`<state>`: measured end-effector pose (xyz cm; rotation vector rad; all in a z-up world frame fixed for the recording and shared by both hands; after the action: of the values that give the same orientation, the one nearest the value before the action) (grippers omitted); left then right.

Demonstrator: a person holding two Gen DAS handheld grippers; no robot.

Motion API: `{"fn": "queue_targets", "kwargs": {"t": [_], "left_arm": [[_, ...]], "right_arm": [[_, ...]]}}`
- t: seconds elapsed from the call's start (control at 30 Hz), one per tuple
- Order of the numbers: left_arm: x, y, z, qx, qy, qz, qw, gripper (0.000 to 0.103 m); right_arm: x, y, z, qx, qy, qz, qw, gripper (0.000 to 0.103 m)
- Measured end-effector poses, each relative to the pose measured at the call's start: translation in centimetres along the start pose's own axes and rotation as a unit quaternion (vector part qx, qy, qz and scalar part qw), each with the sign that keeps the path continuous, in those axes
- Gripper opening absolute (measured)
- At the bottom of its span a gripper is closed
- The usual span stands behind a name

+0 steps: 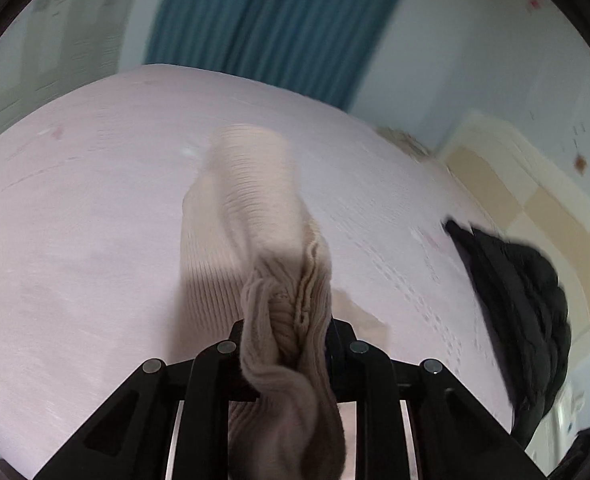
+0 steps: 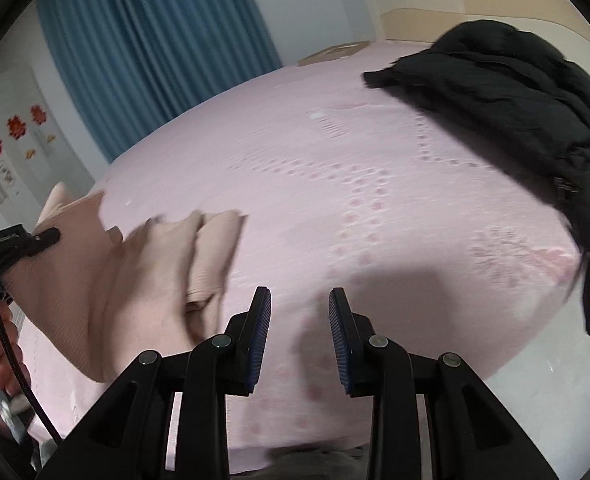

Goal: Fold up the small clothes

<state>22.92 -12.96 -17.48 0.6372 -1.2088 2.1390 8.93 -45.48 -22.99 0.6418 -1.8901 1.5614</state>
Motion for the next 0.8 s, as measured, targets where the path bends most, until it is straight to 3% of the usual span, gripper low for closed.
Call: {"fn": "queue_targets", "kwargs": {"t": [0.13,0.23,0.33,0.4,0.47,0.67,0.8], "left_arm": [[-3.6,5.7,3.9,-0.066,-0.008,-0.056,0.9962,0.026],[-5.7,8.8,4.1,-0.056,0.013,-0.116,0.9916,0.033],[-5.0,8.6,3.5,-0.034,0.058,-0.131,0.9891,0.044],[-3.7,7.3,2.6,-0.016,0.095,-0.126,0.9873,0.052],[-3.3,5.6,1.8,-0.006,0.104,-0.106,0.9889,0.057],[-1.8,0.5,-6.3,0.005,0.057,-0.04,0.9976,0.058],[-2.0,-1.4,-11.0,0.015,0.033,-0.024,0.9991,0.058]], "right_arm": [[0.8,0.7,1.8,-0.007,0.013,-0.004,1.0,0.03],[0.9,1.2,2.2,-0.002,0.013,-0.011,1.0,0.03],[0.6,1.3,1.6,0.005,0.002,-0.015,1.0,0.03],[0.1,0.9,0.3,0.011,-0.019,-0.018,1.0,0.03],[-0.6,0.1,-1.5,0.019,-0.049,-0.019,0.998,0.032],[-3.5,-3.1,-8.3,0.013,-0.17,-0.018,0.985,0.048],[-6.5,-4.1,-11.2,0.006,-0.189,-0.035,0.981,0.048]]}}
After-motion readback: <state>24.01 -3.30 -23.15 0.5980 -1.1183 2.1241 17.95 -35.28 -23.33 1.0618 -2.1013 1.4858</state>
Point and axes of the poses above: each gripper's, at about its wrist camera, not at the fingertips, and x roughly against the way its jaws point, z to its right, y to its underside, the point moved 7 cm from there along -x, roughly the way its jaws point, and after that the axes turned 13 degrees about x, right-handed, at the moved point
